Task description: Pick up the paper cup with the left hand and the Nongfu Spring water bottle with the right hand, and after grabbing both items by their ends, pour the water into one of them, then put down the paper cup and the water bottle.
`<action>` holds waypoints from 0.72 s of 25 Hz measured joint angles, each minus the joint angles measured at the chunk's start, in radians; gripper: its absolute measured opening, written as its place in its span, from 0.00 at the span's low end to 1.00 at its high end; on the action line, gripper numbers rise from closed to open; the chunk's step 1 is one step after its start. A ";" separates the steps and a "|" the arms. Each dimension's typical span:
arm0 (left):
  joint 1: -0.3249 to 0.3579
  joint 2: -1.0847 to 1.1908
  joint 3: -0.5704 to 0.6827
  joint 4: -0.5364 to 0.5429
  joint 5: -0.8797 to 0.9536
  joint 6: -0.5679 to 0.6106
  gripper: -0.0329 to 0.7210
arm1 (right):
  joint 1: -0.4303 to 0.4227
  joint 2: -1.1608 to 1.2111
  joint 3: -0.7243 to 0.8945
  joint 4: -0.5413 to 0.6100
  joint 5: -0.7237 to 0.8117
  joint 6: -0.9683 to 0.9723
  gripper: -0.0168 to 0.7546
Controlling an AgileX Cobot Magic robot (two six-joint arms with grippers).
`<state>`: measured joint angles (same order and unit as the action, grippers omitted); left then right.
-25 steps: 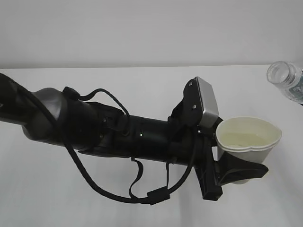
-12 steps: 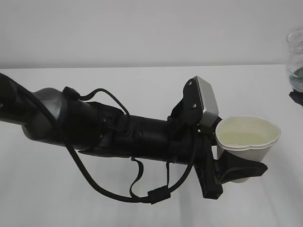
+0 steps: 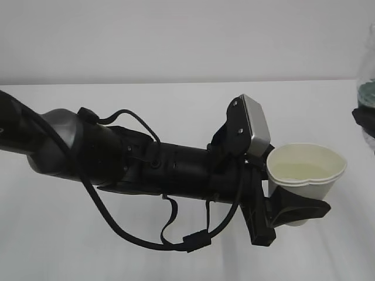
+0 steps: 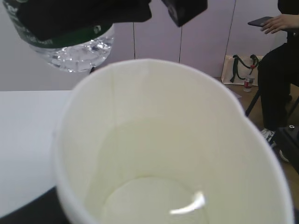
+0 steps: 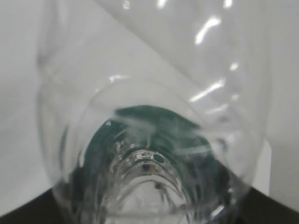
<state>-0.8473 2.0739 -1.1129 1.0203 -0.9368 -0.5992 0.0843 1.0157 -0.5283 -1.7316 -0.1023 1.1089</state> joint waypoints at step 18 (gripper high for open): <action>0.000 0.000 0.000 -0.004 0.000 0.000 0.60 | 0.000 0.000 0.000 0.231 -0.022 0.003 0.54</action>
<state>-0.8473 2.0739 -1.1129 1.0167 -0.9364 -0.5992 0.0843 1.0157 -0.5283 -1.5007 -0.1245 1.1115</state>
